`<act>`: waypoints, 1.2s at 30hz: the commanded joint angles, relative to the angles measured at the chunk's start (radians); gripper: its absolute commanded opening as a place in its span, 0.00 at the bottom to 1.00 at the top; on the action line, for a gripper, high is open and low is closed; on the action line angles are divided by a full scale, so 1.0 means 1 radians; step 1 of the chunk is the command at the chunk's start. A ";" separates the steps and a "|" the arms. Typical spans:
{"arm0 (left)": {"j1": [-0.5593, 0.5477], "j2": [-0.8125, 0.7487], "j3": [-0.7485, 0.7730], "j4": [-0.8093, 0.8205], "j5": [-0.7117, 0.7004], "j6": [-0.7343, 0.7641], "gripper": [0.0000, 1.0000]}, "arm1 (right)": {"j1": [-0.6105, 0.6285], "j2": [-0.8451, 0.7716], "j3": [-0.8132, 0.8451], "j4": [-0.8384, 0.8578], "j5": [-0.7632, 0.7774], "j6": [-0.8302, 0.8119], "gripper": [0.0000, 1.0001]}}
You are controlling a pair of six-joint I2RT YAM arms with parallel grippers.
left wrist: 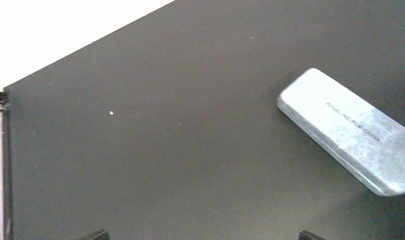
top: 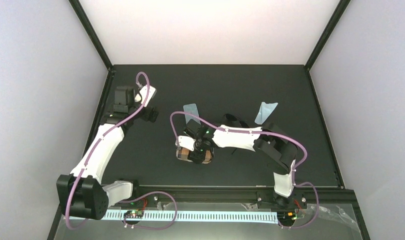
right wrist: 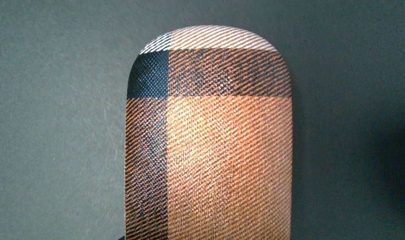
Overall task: Organize the sunglasses
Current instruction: Pick up the sunglasses case from the center of the board, then place the sunglasses case at the center of the board.
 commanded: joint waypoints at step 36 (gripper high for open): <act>0.206 -0.106 0.090 0.143 0.197 -0.141 0.99 | 0.001 0.305 0.599 -0.164 -0.119 -0.074 0.88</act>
